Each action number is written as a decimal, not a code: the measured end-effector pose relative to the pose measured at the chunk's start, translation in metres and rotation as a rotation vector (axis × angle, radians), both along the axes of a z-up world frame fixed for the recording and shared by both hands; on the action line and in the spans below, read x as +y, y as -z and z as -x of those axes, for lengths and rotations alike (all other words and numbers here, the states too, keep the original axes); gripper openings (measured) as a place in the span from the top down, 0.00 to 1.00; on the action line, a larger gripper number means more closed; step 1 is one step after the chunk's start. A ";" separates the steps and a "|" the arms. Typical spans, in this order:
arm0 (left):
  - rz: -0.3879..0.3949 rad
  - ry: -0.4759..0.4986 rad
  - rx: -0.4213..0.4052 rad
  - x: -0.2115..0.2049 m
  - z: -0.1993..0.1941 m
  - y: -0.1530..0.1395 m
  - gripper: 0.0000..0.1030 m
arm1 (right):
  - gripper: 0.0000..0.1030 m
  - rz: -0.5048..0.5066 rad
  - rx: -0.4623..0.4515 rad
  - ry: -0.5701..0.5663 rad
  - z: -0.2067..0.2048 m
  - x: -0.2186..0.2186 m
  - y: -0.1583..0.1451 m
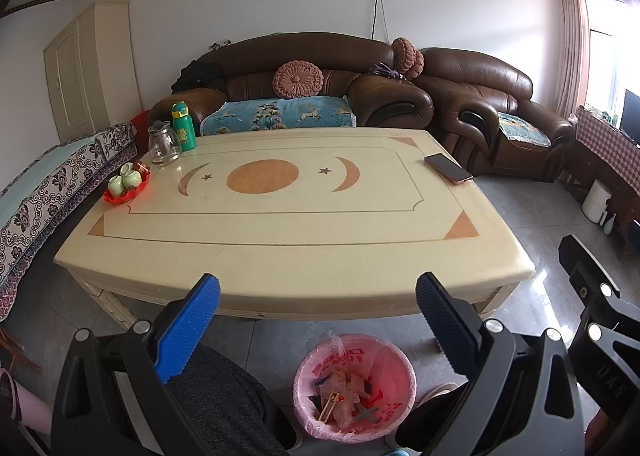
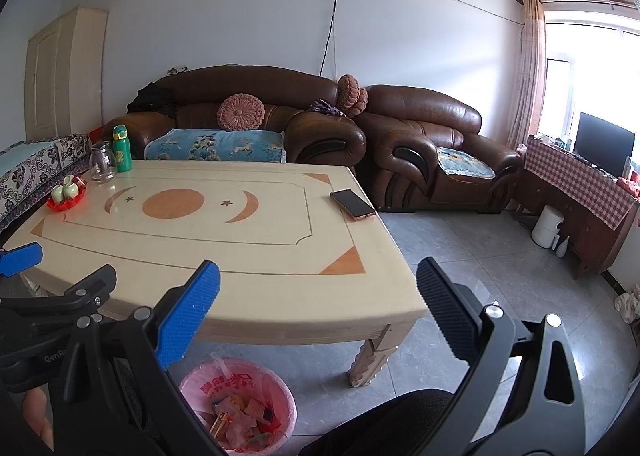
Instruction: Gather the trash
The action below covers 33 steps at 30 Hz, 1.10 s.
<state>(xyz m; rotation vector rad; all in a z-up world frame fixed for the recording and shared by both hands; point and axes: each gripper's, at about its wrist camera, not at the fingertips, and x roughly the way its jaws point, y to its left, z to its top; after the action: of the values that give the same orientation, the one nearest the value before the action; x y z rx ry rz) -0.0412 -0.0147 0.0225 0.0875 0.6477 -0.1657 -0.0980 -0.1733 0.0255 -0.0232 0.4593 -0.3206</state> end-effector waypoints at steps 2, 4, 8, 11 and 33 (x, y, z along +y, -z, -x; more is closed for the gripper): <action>0.001 0.001 -0.001 0.000 0.000 0.000 0.07 | 0.07 0.004 0.001 -0.003 0.000 0.000 0.000; 0.000 0.002 0.001 0.000 0.000 0.000 0.07 | 0.07 0.008 0.001 -0.004 -0.001 0.001 0.000; -0.003 0.000 0.000 0.001 0.000 0.001 0.07 | 0.07 0.013 0.002 -0.006 -0.002 0.003 0.001; -0.004 0.002 0.003 0.002 -0.001 0.002 0.07 | 0.07 0.012 0.004 -0.007 -0.002 0.002 0.001; -0.015 -0.023 -0.023 0.010 0.001 0.004 0.07 | 0.07 0.013 0.013 -0.019 -0.002 0.001 0.009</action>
<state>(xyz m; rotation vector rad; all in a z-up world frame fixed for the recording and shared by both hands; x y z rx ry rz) -0.0424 -0.0048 0.0180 0.0957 0.6264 -0.1372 -0.0963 -0.1725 0.0167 -0.0419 0.4697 -0.3046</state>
